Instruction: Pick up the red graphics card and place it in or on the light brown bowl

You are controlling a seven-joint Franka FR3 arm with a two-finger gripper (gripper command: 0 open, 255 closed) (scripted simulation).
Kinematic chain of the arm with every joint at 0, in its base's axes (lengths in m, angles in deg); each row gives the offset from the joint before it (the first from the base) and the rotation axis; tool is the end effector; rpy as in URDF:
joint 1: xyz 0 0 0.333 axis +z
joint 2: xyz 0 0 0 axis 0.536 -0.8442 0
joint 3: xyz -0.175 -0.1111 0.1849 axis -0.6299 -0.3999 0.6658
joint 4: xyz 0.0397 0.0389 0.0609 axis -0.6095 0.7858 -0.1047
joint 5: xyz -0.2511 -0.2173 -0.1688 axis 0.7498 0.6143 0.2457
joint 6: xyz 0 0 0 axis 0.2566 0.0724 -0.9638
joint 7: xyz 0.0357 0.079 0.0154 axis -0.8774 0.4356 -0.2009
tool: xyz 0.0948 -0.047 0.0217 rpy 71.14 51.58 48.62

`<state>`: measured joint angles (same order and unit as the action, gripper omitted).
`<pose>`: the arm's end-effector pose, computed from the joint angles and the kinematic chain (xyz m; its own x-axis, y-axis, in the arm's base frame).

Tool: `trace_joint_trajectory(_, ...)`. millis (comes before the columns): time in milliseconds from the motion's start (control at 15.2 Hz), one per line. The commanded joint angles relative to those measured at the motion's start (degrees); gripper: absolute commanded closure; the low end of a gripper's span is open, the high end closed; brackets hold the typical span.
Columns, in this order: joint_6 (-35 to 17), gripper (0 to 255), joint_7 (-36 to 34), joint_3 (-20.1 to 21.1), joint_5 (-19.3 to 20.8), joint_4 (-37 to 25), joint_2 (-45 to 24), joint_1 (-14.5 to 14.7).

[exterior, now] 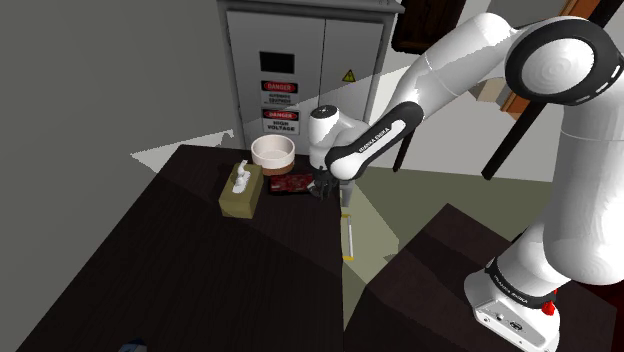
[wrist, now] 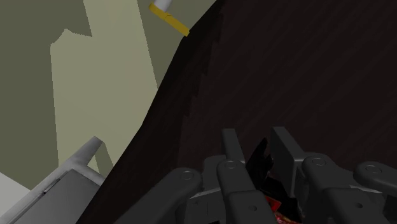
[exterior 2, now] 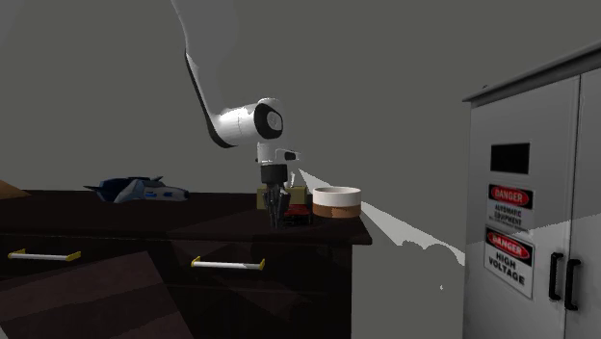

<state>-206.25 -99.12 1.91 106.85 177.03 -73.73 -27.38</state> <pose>0.5267 0.1445 0.1825 0.9907 -0.1357 0.0025 -0.1352 -0.9845 0.1114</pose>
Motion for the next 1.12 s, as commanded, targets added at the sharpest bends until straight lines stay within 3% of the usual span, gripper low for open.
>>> trace_joint_trajectory(0,0.0,255,0.0,0.0,0.0,0.0,0.0,0.0)
trace_joint_trajectory(330,0.0,255,0.0,0.0,0.0,0.0,0.0,0.0)
trace_joint_trajectory(1056,6.4,255,2.6,1.6,-3.0,-0.1,6.7,-1.1)
